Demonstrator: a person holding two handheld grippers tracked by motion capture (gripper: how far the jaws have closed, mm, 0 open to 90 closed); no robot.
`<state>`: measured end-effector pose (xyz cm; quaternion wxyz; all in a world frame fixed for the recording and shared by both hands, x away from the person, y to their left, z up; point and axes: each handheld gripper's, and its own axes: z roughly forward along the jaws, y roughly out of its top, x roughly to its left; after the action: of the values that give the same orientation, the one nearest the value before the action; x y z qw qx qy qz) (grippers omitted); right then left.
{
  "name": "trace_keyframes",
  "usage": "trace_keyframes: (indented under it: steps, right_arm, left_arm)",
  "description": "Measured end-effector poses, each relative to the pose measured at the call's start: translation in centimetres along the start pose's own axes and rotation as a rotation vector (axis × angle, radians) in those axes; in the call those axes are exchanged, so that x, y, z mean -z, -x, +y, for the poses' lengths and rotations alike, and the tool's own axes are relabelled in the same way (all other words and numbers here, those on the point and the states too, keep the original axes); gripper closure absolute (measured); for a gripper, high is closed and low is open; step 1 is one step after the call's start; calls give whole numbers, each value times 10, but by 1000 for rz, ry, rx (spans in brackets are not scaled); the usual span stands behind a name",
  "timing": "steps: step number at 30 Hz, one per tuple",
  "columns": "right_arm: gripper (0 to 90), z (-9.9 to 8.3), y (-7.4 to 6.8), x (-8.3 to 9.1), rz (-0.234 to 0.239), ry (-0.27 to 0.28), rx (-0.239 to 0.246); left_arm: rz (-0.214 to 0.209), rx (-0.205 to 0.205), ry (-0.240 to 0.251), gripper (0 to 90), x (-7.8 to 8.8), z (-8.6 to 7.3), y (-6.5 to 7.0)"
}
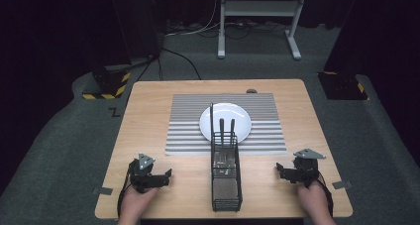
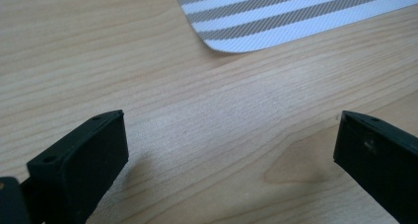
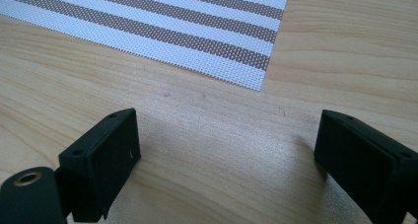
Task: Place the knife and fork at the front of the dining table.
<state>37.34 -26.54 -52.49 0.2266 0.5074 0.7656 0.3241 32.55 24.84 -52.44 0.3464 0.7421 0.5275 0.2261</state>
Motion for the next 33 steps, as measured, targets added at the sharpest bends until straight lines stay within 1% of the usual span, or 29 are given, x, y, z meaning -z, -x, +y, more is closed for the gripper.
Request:
trace_keyframes:
  steps: [3, 4, 8, 10, 12, 14, 15, 20, 24, 28, 31, 33]
  right_arm:
    - [98, 0, 0, 0, 0, -1, -2]
    - [98, 0, 0, 0, 0, -1, -2]
    - [98, 0, 0, 0, 3, 0, 0]
    - [98, 0, 0, 0, 3, 0, 0]
    - [98, 0, 0, 0, 4, -1, -2]
    - [98, 0, 0, 0, 4, -1, -2]
    - [98, 0, 0, 0, 4, -1, -2]
    - [98, 0, 0, 0, 4, -1, -1]
    - [98, 0, 0, -1, 5, -1, -1]
    - [98, 0, 0, -1, 5, -1, -1]
    - [99, 0, 0, -1, 5, -1, -1]
    - [98, 0, 0, -1, 5, -1, -1]
  left_arm:
    - [-20, -16, 31, 4, 3, 3, 4]
    - [-26, -27, 43, 4, 4, 4, 6]
    - [-59, -35, 92, 6, 10, 8, 14]
    - [-70, -53, 123, 6, 14, 10, 18]
    - [-84, -57, 149, 6, 17, 13, 22]
    - [-92, -67, 182, 6, 20, 15, 25]
    - [-92, -72, 190, 6, 22, 16, 27]
    - [-118, -50, 237, 6, 29, 20, 32]
    - [-134, -48, 274, 6, 34, 23, 36]
    - [-149, -48, 297, 6, 38, 25, 40]
    - [-170, -44, 315, 6, 41, 27, 43]
    - [-185, -49, 331, 6, 43, 28, 44]
